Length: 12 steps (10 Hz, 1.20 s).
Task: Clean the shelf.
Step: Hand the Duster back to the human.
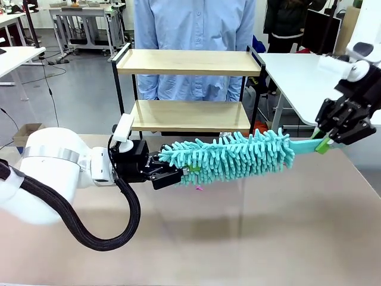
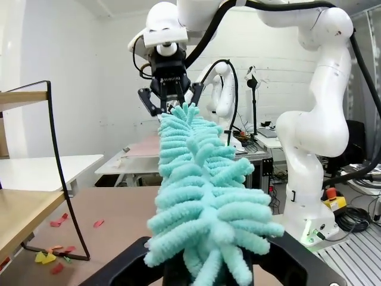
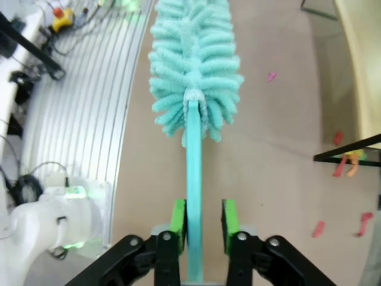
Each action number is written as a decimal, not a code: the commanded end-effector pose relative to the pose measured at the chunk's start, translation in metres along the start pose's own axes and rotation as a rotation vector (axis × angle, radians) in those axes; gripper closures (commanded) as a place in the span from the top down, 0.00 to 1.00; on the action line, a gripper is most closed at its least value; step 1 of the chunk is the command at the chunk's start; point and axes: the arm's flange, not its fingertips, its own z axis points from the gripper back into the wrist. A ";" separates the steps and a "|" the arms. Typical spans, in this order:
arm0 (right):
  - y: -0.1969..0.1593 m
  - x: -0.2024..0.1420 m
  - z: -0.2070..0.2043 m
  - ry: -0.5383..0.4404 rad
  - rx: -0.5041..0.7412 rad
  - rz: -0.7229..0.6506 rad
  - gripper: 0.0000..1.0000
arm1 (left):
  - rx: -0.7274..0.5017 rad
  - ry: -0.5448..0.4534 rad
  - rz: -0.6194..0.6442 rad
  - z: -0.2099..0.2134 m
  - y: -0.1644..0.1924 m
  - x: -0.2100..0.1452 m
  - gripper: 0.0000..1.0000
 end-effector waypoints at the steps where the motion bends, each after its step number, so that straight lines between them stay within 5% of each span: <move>1: 0.009 -0.013 0.054 -0.233 -0.044 0.000 1.00 | -0.007 0.004 -0.009 -0.002 -0.002 0.001 0.00; 3: 0.026 -0.044 0.100 -0.433 -0.152 -0.052 0.94 | -0.007 0.004 -0.009 -0.002 -0.002 0.001 0.00; 5: 0.046 -0.089 0.135 -0.656 -0.235 -0.085 1.00 | -0.007 0.004 -0.009 -0.002 -0.002 0.001 0.00; 8: 0.061 -0.118 0.149 -0.795 -0.288 -0.077 1.00 | -0.007 0.004 -0.009 -0.002 -0.002 0.001 0.00; 9: 0.065 -0.113 0.160 -0.699 -0.280 -0.147 1.00 | -0.007 0.004 -0.009 -0.002 -0.002 0.001 0.00; 10: 0.065 -0.113 0.160 -0.699 -0.280 -0.147 1.00 | -0.006 0.005 0.001 -0.002 -0.001 -0.001 0.17; 12: 0.065 -0.113 0.160 -0.699 -0.280 -0.147 1.00 | 0.053 -0.028 -0.043 0.011 0.005 0.057 0.17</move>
